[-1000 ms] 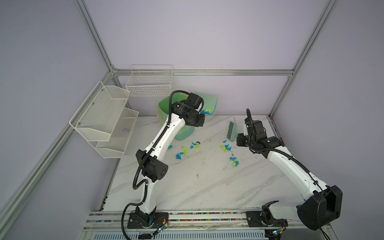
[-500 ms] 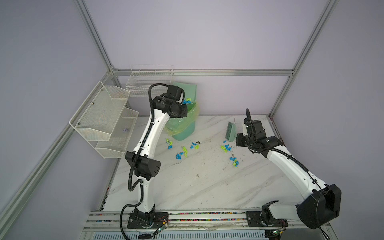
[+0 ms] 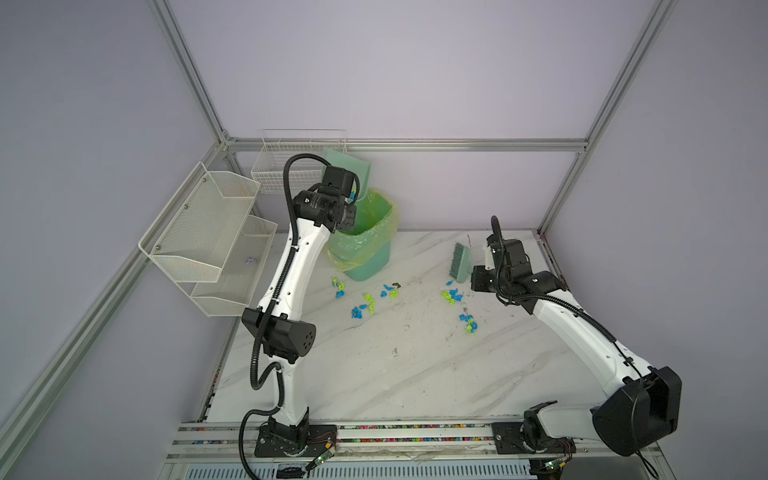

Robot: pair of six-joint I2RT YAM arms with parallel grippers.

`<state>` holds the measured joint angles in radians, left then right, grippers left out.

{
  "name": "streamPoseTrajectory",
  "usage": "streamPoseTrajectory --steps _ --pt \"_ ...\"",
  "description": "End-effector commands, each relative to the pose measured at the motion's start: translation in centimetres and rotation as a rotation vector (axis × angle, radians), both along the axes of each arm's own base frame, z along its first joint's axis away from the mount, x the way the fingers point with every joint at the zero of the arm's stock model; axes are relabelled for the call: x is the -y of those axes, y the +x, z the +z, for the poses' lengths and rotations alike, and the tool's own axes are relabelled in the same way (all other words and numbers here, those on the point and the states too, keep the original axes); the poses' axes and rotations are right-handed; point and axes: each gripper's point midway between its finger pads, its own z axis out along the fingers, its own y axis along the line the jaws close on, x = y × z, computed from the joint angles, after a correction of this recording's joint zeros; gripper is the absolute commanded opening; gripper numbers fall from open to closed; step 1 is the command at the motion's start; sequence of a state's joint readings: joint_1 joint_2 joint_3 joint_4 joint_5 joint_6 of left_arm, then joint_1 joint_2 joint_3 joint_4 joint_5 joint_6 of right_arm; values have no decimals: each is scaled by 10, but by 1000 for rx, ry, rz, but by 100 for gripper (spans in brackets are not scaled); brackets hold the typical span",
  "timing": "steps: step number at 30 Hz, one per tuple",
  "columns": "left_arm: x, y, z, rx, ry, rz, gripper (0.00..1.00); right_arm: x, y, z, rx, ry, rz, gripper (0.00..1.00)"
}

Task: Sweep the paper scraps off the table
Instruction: 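Tip the dustpan over the trash bin with the left gripper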

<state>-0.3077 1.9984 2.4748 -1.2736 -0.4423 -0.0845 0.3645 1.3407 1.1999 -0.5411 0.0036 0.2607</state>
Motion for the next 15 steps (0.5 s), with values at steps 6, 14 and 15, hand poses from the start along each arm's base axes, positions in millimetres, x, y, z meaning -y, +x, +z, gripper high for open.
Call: streamPoseTrajectory --steps 6,14,15 --pt "-60 -11 -2 -46 429 187 0 2 3 18 59 16 -8 0" --pt "-55 -2 -2 -50 879 315 0 0 1 23 65 31 2 0" --pt "-51 -1 -1 -47 897 315 0 1 0 25 72 29 0 0"
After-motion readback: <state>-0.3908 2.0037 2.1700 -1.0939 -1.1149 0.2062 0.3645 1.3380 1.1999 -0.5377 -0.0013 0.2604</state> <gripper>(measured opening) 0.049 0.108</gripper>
